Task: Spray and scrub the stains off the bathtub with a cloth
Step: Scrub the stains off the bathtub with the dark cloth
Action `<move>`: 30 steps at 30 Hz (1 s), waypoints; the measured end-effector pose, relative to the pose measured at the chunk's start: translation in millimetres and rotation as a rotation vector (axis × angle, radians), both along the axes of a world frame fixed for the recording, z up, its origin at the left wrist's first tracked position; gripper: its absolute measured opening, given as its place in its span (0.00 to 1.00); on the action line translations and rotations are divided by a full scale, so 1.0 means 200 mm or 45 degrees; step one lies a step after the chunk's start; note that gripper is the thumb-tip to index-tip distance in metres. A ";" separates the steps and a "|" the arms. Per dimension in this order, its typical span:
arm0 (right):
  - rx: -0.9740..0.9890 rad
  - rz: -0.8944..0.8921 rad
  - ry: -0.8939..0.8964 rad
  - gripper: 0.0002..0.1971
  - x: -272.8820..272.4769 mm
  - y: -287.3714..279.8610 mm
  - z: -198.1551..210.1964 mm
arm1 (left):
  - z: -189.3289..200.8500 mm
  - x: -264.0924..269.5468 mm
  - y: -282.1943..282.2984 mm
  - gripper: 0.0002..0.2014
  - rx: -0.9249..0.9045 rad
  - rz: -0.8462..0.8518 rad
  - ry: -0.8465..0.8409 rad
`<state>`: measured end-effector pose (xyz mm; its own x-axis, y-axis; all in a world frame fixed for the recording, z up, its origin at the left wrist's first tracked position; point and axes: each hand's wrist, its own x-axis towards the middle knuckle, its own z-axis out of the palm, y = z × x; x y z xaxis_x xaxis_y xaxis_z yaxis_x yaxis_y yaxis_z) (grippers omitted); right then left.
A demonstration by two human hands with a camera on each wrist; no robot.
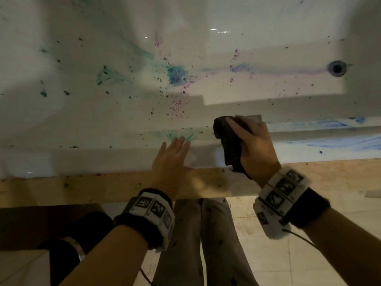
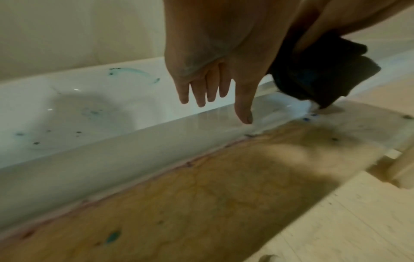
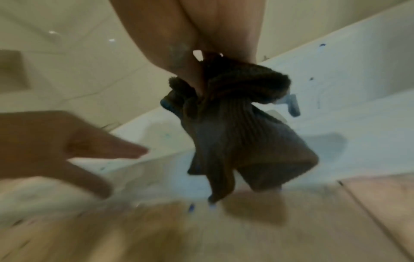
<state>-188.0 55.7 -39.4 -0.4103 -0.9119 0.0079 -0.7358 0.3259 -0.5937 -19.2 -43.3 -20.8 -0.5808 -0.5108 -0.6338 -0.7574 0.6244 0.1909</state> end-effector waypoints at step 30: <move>-0.056 -0.015 -0.685 0.26 -0.29 0.15 0.09 | 0.08 -0.58 0.27 0.12 0.496 1.096 0.741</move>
